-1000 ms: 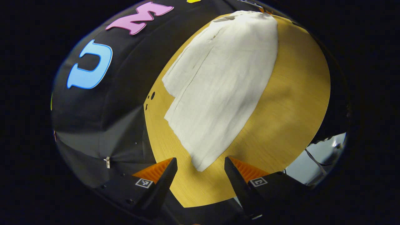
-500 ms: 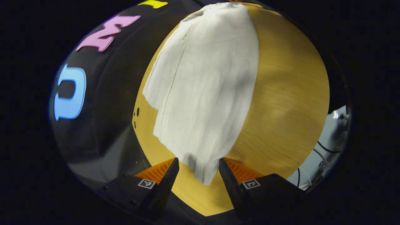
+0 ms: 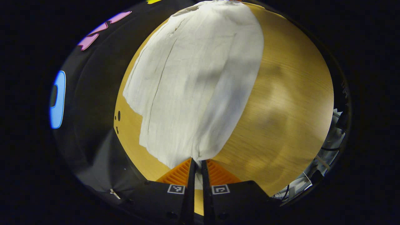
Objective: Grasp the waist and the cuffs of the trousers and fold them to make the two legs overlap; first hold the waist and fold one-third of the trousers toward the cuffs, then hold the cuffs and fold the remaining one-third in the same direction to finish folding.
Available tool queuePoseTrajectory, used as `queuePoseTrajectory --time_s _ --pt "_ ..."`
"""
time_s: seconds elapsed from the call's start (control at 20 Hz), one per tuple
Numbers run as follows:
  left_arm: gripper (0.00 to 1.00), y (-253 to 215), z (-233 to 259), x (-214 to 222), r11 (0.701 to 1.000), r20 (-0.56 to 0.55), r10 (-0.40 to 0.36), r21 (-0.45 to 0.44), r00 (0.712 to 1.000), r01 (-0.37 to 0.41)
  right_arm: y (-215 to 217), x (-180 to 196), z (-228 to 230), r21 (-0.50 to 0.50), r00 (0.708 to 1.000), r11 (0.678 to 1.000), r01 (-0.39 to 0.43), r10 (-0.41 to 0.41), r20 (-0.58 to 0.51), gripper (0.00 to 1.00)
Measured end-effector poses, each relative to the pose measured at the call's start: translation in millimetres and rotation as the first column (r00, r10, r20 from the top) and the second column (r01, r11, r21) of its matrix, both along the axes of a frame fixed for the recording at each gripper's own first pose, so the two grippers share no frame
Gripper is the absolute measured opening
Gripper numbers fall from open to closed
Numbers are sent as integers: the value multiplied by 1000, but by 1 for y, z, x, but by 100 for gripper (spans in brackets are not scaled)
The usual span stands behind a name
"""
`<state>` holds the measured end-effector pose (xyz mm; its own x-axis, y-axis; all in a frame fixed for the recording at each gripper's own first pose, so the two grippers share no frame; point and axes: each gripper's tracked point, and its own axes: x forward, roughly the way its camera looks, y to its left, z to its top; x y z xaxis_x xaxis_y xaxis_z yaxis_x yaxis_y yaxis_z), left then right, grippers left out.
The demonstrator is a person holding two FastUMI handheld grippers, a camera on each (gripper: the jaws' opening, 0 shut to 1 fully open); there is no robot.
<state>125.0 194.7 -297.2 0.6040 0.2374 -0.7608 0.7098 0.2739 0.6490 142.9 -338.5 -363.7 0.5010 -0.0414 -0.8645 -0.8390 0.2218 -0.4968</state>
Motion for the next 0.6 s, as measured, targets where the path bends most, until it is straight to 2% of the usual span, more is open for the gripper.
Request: queuePoseTrajectory --time_s 0.15,0.35,0.4,0.45,0.6 --pt "8 1 1 0 1000 27 6 4 1000 -6 0 0 0 2 1000 1000 2 -2 0 5" --pt "5 1 1 0 997 54 66 -34 996 -64 0 1 0 9 1000 1000 11 -11 -3 5" --pt "5 0 3 1 996 66 80 -45 995 -77 -1 2 1 12 1000 1000 18 -18 -4 15" --pt "5 -1 7 2 995 90 90 -51 992 -85 -2 2 2 17 999 999 31 -31 -10 5" --pt "5 -4 24 8 991 180 113 -89 977 -98 -4 8 12 46 996 995 88 -89 14 5"
